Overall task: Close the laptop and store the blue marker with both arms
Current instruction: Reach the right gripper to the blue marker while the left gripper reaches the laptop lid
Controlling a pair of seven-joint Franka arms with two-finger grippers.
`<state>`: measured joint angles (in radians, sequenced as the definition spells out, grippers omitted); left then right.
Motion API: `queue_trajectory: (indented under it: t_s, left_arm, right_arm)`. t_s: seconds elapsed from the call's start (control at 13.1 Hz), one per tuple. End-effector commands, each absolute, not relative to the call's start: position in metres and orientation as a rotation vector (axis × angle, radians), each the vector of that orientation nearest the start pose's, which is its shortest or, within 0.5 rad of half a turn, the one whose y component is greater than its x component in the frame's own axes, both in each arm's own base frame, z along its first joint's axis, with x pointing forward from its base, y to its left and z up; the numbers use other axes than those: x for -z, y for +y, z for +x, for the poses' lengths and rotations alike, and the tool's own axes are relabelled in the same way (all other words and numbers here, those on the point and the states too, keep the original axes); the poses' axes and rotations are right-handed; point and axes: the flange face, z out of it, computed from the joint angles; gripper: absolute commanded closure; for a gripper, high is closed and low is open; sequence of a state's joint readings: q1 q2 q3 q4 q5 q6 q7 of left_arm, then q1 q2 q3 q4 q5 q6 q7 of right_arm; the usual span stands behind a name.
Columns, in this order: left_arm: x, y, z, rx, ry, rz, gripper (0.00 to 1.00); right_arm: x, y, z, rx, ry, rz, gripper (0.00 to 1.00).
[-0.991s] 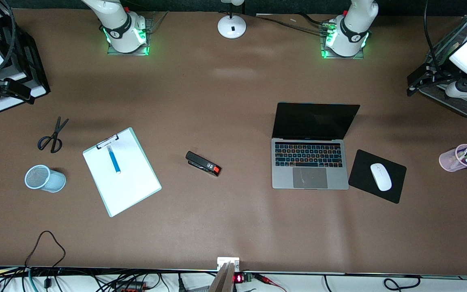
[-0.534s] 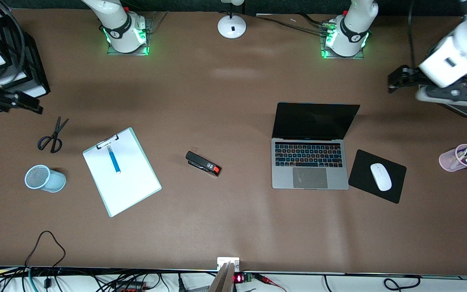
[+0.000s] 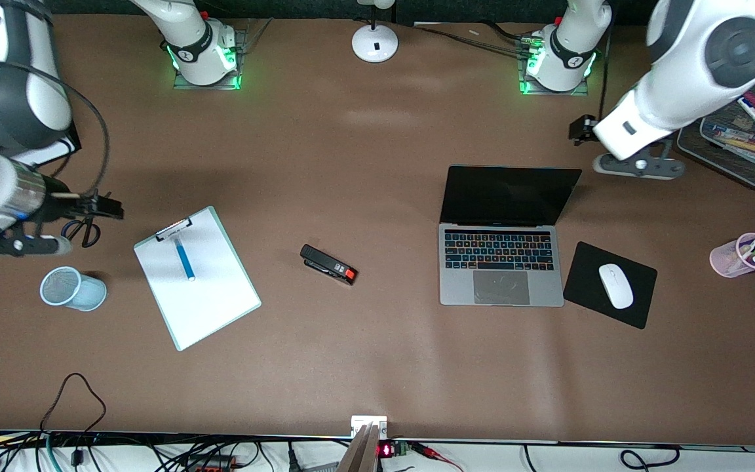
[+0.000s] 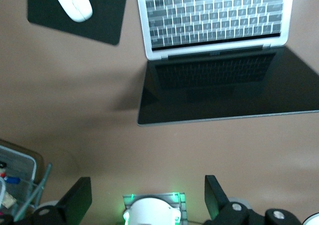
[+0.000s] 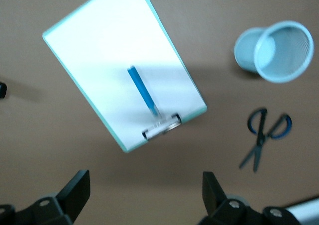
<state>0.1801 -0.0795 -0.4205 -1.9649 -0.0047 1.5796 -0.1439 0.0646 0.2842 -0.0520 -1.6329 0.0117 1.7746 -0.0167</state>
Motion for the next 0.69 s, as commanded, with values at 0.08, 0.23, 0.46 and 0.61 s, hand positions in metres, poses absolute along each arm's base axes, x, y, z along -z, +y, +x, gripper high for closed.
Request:
queue_trajectory:
  t_s: [0.08, 0.23, 0.46, 0.61]
  left_arm:
    - [-0.444, -0.185, 0.449, -0.497, -0.029, -2.933, 0.0]
    - [-0.421, -0.192, 0.438, -0.484, -0.047, -2.921, 0.0]
    - [-0.388, -0.194, 0.429, -0.449, -0.056, -2.929, 0.0]
    - [-0.372, -0.196, 0.425, -0.416, -0.045, -2.943, 0.0]
  right_arm:
    - [-0.387, 0.049, 0.653, -0.204, -0.135, -3.152, 0.0]
    - [-0.36, 0.058, 0.66, -0.204, -0.249, -3.178, 0.0]
    - [-0.324, 0.051, 0.66, -0.162, -0.422, -3.152, 0.0]
    - [-0.305, 0.049, 0.655, -0.117, -0.517, -3.138, 0.0]
